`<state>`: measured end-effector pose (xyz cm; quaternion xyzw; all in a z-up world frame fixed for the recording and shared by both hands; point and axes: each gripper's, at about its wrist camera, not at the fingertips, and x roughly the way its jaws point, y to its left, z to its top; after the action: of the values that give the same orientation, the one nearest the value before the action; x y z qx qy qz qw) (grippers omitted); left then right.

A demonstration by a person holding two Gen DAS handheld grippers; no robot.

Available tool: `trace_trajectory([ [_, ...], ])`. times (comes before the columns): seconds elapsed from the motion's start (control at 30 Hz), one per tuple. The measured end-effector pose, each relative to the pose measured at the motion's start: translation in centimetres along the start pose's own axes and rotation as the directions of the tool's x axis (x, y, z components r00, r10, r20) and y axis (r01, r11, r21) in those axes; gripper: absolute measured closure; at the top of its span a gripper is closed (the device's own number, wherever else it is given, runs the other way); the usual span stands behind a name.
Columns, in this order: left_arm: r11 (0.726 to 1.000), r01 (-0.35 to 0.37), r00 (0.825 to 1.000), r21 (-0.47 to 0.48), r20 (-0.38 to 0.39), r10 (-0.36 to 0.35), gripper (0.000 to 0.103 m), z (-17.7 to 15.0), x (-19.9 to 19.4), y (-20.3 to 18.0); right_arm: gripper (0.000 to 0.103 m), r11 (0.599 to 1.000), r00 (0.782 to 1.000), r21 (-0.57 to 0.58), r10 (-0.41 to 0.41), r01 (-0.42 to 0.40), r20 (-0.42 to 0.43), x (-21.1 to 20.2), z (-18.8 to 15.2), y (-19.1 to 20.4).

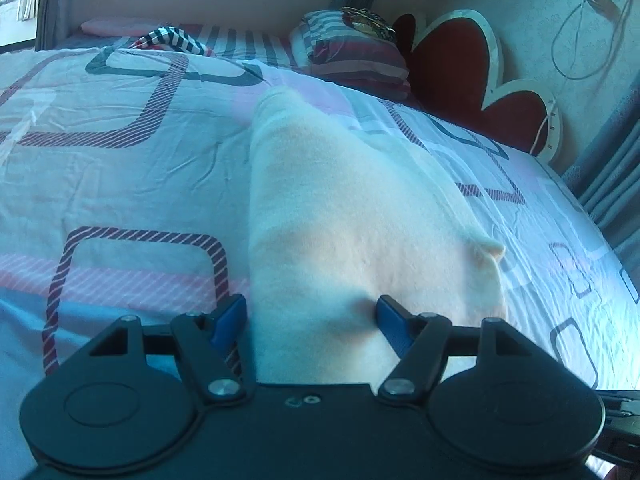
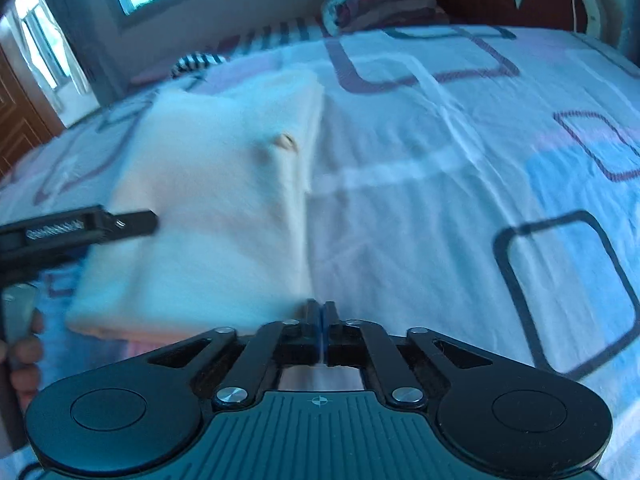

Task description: Fold small clothes

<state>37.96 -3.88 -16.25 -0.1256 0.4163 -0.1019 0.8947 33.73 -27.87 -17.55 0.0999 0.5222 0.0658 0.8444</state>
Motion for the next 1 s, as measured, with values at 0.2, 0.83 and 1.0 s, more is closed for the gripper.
trace_trajectory([
  [0.2, 0.996, 0.022, 0.999, -0.083, 0.025, -0.02, 0.027, 1.6, -1.2, 1.1, 0.1, 0.995, 0.994, 0.077, 0.063, -0.07, 0.093, -2.6, 1.8, -1.6],
  [0.83, 0.977, 0.001, 0.998, -0.214, 0.06, 0.012, 0.04, 9.1, 4.4, 4.3, 0.038, 0.968, 0.981, 0.225, 0.075, -0.114, 0.177, 6.8, 15.4, -0.7],
  [1.0, 0.971, 0.03, 0.999, -0.237, 0.041, -0.02, 0.046, 9.1, 6.4, 5.2, 0.069, 0.971, 0.988, 0.215, 0.079, -0.107, 0.136, 9.3, 16.5, -0.9],
])
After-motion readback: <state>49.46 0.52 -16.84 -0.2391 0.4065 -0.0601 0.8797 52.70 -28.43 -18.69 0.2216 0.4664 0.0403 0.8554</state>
